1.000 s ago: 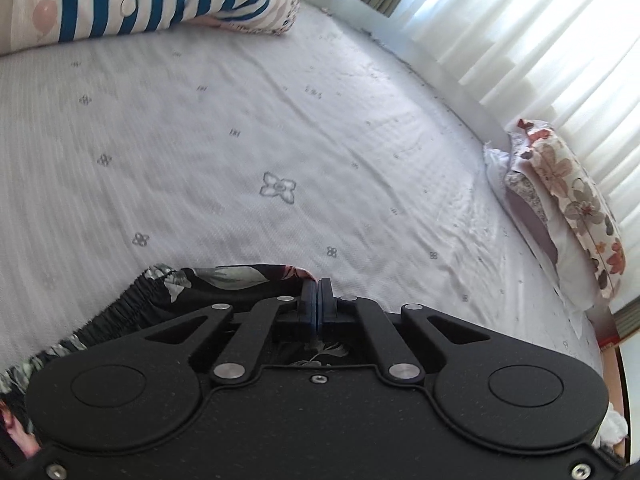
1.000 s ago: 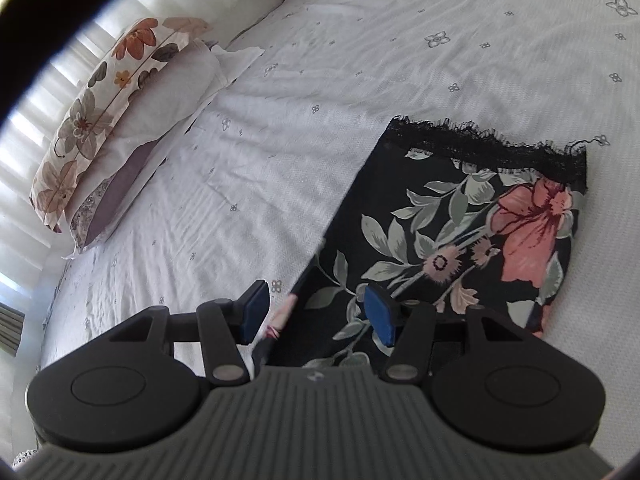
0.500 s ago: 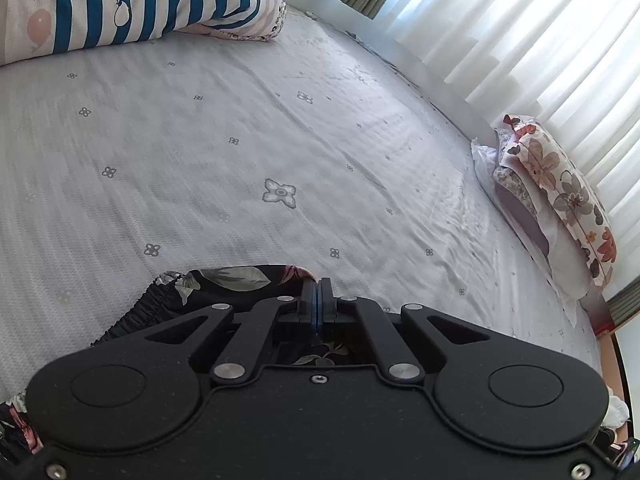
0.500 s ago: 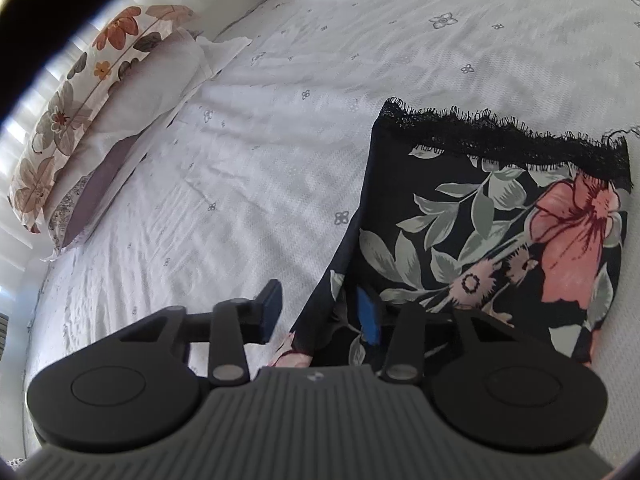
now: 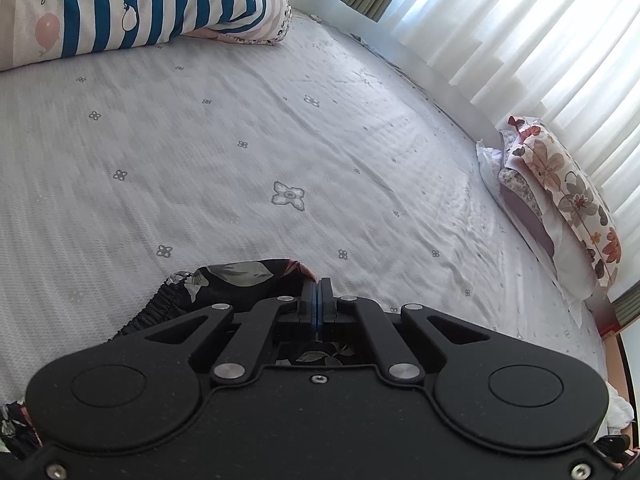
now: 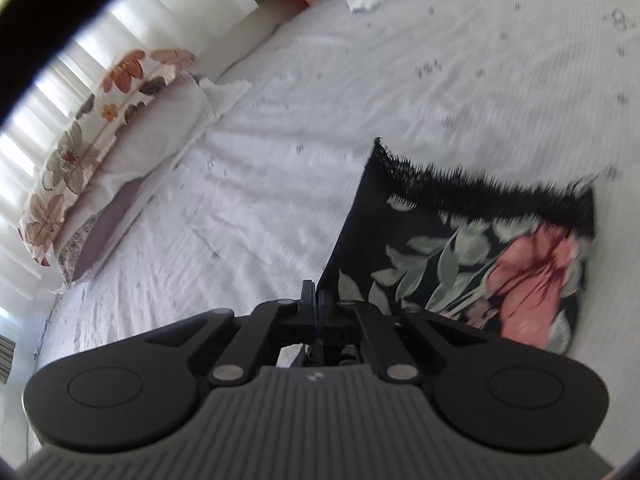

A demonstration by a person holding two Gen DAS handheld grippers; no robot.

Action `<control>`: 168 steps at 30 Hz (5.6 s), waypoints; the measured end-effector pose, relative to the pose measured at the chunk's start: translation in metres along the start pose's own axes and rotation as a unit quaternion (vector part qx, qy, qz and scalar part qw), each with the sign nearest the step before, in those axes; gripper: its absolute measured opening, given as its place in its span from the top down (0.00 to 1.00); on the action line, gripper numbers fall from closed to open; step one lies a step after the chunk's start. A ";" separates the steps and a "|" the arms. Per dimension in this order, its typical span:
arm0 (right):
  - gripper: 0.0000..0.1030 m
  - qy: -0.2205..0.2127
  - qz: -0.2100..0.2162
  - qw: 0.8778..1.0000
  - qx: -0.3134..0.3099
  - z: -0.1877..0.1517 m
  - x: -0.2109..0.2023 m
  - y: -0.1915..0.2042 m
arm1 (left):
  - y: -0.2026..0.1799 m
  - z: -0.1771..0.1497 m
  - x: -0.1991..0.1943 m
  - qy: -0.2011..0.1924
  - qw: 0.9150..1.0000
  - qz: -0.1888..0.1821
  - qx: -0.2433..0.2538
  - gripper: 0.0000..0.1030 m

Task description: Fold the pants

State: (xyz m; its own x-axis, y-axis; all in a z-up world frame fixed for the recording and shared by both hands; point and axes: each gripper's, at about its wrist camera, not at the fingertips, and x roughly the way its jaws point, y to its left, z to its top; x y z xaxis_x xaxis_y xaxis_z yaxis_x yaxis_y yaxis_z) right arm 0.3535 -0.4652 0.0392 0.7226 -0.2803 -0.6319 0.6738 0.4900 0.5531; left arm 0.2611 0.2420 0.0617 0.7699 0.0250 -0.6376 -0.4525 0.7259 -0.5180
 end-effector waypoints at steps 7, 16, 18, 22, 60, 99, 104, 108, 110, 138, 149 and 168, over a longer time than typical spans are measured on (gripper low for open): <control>0.98 -0.016 -0.002 1.000 -0.001 0.026 -0.067 -0.023 | 0.001 -0.002 -0.028 0.004 1.000 -0.001 0.005 1.00; 0.98 -0.011 -0.003 1.000 0.012 0.024 -0.142 -0.083 | 0.009 -0.015 -0.063 0.020 1.000 -0.007 0.015 1.00; 0.97 0.003 -0.006 1.000 0.017 0.021 -0.148 -0.099 | 0.009 -0.018 -0.065 0.023 1.000 -0.002 0.021 1.00; 0.82 0.077 0.043 0.995 0.052 0.003 -0.136 -0.119 | 0.010 -0.021 -0.061 0.031 0.999 0.004 0.016 1.00; 0.44 0.300 0.273 0.899 0.166 -0.268 -0.077 0.074 | 0.031 0.005 -0.074 0.059 0.995 -0.069 -0.033 1.00; 0.98 -0.027 0.039 0.999 0.017 -0.023 -0.240 -0.154 | 0.062 -0.026 -0.168 0.047 0.997 -0.056 0.021 1.00; 0.98 -0.048 0.012 0.998 -0.036 -0.046 -0.310 -0.195 | 0.090 -0.045 -0.201 0.022 0.998 -0.014 0.056 1.00; 0.98 -0.055 -0.022 0.994 -0.088 -0.079 -0.343 -0.222 | 0.106 -0.070 -0.207 0.071 0.995 -0.031 0.070 1.00; 0.98 -0.057 -0.027 0.994 -0.090 -0.082 -0.344 -0.225 | 0.107 -0.084 -0.209 0.099 0.991 -0.053 0.077 0.98; 0.97 -0.055 -0.061 0.990 -0.113 -0.098 -0.332 -0.233 | 0.067 -0.077 -0.098 0.069 0.998 -0.011 -0.002 0.99; 0.97 -0.054 -0.059 0.990 -0.116 -0.096 -0.330 -0.232 | 0.065 -0.070 -0.084 0.082 0.996 0.001 -0.026 0.99; 0.98 -0.054 -0.047 0.984 -0.165 -0.145 -0.418 -0.259 | 0.149 -0.072 -0.239 -0.016 1.000 -0.004 0.014 0.99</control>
State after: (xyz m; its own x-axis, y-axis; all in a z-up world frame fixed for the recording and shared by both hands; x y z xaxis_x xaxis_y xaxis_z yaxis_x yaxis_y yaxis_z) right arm -0.1450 -0.3550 0.0814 0.6835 -0.4148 -0.6007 0.6645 0.6940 0.2769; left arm -0.0223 0.2948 0.0956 0.7877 0.0406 -0.6148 -0.4342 0.7445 -0.5072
